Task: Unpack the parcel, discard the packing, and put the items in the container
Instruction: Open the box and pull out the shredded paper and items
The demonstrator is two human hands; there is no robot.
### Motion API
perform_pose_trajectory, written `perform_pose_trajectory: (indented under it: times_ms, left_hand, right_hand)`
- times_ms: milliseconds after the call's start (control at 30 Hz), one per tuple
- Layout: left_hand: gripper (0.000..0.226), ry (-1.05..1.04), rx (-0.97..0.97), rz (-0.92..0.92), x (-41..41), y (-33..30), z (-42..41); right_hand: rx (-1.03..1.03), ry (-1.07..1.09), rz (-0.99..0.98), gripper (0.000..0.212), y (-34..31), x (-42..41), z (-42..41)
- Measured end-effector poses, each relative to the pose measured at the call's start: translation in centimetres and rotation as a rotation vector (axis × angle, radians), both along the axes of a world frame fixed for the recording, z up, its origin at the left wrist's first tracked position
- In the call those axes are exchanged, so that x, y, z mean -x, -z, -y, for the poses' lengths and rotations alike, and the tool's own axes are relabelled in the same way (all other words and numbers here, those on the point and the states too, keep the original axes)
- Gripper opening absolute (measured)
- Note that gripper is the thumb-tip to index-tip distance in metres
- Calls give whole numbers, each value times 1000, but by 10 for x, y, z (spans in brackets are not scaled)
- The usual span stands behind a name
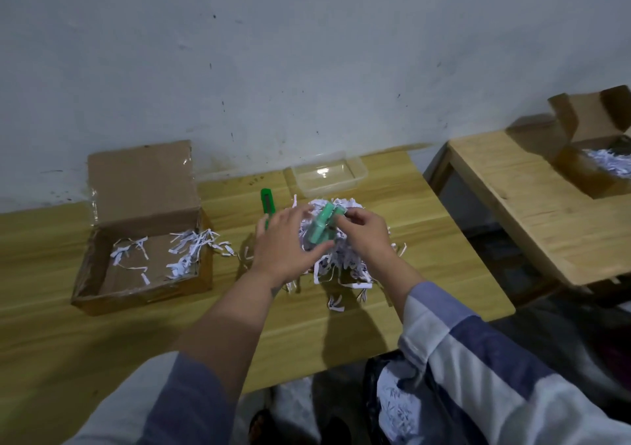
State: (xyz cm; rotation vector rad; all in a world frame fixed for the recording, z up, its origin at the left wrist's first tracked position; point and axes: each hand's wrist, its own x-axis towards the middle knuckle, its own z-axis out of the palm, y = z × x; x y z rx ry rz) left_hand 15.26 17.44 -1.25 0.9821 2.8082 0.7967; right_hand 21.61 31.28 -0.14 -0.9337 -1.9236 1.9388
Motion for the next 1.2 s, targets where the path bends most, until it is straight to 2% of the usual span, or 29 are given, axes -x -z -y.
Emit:
perform_pose_trajectory:
  times_ms: [100,167,233,267,333,367,433,500,533,600,733,833,900,967,1067,1200]
  left_hand:
    - [53,-62,-33,61,-3,1,-3]
    - [51,-115,-107,136,0,5,-1]
    - [54,-166,-138,202,6,10,3]
    - [56,-180,-132,218,8,11,5]
    - [62,-180,-111,207,11,12,10]
    - [64,-174,-105,200,11,11,11]
    - [64,-166,-110,208,11,10,11]
    - [60,-156,-114,202,9,6,8]
    - [58,-148,-125,195,8,4,5]
    - [55,-127,-157,216,5,0,-1]
    - [51,-88,-206,331,9,7,-5]
    - [23,-76,-159,285,15,9,-4]
    - [14,-29,-89,128,17,7,-6]
    - [30,47,28,13,18,7,-12]
    - [56,152,167,13,22,12,-23]
    - [61,215,296,64,25,31,-28]
  right_hand:
    - [29,-33,-62,5,-3,1,7]
    - [-79,-76,6,20,-5,1,4]
    - [-383,-200,206,38,-8,3,-4]
    - [-575,-267,341,40,-10,3,-9]
    - [-857,-314,505,30,-15,4,-15]
    - [-891,-302,481,24,-18,6,-16]
    - [-811,-283,308,19,-22,11,-16]
    - [-526,-276,105,23,-30,17,-12]
    - [-402,-287,63,30,-33,21,-10]
    - [-310,-322,84,36,-33,27,-6]
    - [-230,-227,90,28,-30,27,-15]
    - [-143,-77,31,22,-32,23,-39]
    - [-150,35,13,23,-28,22,-55]
    - [-225,136,48,25,-19,25,-70]
    - [-449,159,203,25,-4,30,-90]
    - [-615,106,296,22,13,39,-112]
